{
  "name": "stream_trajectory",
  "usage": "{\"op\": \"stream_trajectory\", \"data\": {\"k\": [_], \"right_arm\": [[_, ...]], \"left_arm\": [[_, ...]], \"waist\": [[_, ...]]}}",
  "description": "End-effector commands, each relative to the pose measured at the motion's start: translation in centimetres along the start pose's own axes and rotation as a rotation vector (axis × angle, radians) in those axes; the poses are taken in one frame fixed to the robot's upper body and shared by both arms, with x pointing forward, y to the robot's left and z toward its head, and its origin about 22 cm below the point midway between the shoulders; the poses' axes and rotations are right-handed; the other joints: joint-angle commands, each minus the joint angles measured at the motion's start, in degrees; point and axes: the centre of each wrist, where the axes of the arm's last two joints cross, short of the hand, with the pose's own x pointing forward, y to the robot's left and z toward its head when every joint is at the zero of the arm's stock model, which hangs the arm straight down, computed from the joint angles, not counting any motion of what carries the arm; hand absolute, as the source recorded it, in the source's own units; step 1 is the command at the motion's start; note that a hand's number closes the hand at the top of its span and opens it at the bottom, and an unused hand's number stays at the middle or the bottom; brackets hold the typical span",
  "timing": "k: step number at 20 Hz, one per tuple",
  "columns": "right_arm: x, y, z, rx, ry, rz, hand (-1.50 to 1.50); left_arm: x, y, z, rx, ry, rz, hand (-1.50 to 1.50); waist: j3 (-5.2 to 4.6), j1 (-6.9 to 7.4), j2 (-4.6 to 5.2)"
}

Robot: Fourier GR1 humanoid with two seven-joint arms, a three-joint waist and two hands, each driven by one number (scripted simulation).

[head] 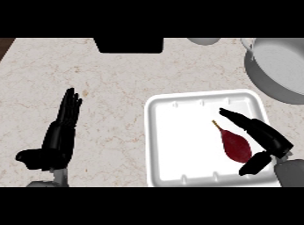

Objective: Pick the pear from the tray and place it in the pot

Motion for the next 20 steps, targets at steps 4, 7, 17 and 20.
{"op": "stream_trajectory", "data": {"k": [4,7,17,20], "right_arm": [[0.3,0.4,-1.6,-0.162,-0.086,0.07,1.5],[-0.4,0.0,-2.5,-0.191,-0.094,0.061,1.5],[0.9,-4.8,-6.3,-0.408,0.323,0.076,1.5],[-0.4,-7.6,-5.2,-0.495,0.589,0.108,1.5]], "left_arm": [[0.5,1.3,-0.7,-0.005,0.004,0.0,0.0],[-0.5,0.8,1.1,0.011,0.001,-0.005,0.0],[0.3,-1.1,-0.7,-0.052,-0.045,0.01,0.0],[0.6,-1.2,-0.6,-0.089,-0.055,0.006,0.0]], "waist": [[0.06,-0.03,0.05],[0.06,0.21,0.05],[-0.09,3.32,1.33],[-0.57,5.83,2.7]]}}
